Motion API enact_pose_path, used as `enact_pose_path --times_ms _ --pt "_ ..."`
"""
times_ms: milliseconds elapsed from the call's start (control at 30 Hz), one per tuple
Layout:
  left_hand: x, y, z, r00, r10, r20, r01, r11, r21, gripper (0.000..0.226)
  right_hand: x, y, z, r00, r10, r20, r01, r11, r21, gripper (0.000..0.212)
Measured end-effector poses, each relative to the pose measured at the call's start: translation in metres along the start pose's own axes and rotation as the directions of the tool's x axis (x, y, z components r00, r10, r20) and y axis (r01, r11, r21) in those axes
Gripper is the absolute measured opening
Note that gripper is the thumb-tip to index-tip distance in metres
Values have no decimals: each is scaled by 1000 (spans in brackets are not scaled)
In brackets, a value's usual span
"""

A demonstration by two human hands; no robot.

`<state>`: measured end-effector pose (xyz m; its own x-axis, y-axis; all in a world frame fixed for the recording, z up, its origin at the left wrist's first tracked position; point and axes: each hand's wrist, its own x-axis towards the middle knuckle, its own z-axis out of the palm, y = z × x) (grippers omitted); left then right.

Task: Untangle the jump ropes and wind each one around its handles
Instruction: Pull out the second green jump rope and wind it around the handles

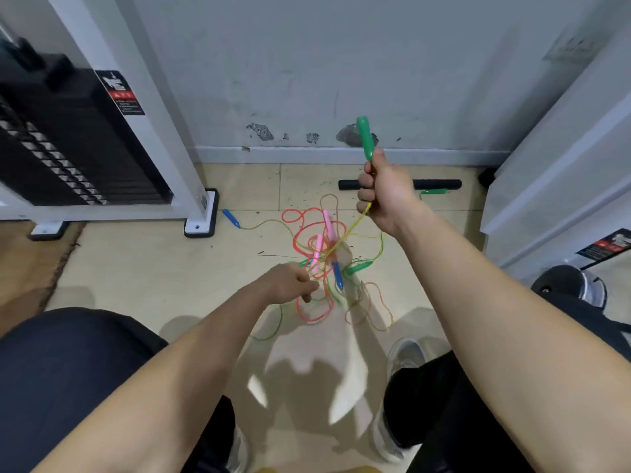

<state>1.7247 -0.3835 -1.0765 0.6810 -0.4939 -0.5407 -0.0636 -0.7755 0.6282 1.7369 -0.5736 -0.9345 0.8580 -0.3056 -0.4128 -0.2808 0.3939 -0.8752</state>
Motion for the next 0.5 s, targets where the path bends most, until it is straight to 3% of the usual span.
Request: enact_pose_path --times_ms 67,133,200,233,333,433,500 --pt "-13 -1 -8 997 -63 -51 50 973 -225 47 5 4 -8 998 -20 -66 15 996 -86 40" --pt "-21 10 -22 986 -151 -64 112 906 -409 48 12 17 -20 986 -118 -116 69 930 -360 40" --pt "-27 25 -39 988 -149 36 133 713 -689 46 15 34 -31 978 -193 -78 103 774 -625 38" --pt "-28 33 -48 990 -99 97 136 564 -814 44 14 44 -34 984 -171 -42 101 747 -657 36" --pt "-29 62 -69 978 111 177 163 123 -979 36 -3 70 -28 998 4 57 23 885 -465 32" --pt "-29 85 -82 981 178 78 97 -97 -991 39 -15 92 -12 974 174 144 -140 965 -220 28" --pt "-24 86 -90 997 79 4 17 -166 -986 42 -16 104 -9 954 231 190 -180 951 -252 26"
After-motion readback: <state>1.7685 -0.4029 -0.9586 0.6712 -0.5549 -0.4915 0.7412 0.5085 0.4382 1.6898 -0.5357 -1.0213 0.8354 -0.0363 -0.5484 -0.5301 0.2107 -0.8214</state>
